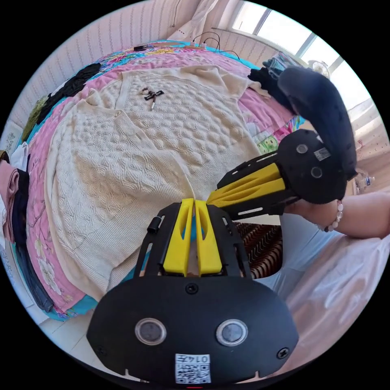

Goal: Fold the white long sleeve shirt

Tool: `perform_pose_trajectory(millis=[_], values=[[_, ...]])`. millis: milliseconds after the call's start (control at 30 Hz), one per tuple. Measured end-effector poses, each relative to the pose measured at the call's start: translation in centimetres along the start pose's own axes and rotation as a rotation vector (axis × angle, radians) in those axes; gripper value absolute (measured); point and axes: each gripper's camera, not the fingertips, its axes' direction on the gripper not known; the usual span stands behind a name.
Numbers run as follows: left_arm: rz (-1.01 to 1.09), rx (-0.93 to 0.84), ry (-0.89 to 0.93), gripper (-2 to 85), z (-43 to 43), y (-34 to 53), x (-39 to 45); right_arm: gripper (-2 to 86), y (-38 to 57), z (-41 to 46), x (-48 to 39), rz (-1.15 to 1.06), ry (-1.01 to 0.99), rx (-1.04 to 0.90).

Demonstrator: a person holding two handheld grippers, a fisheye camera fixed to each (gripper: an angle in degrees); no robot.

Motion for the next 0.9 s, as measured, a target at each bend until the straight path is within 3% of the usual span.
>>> perform_pose_trajectory(millis=[400, 700, 900], values=[[-0.04, 0.082, 0.037, 2.0, -3.4, 5.5, -1.3, 5.7, -2.0, 0.6, 2.6, 0.144, -0.147, 0.087], [-0.375, 0.09, -0.178, 5.0, -6.4, 13.5, -8.2, 3.1, -5.5, 2.8, 2.8, 0.175, -0.163, 0.049], [-0.388, 0.017, -0.228, 6.3, -5.1, 14.9, -10.2, 0.5, -6.5, 2.5, 2.9, 0.184, -0.187, 0.067]])
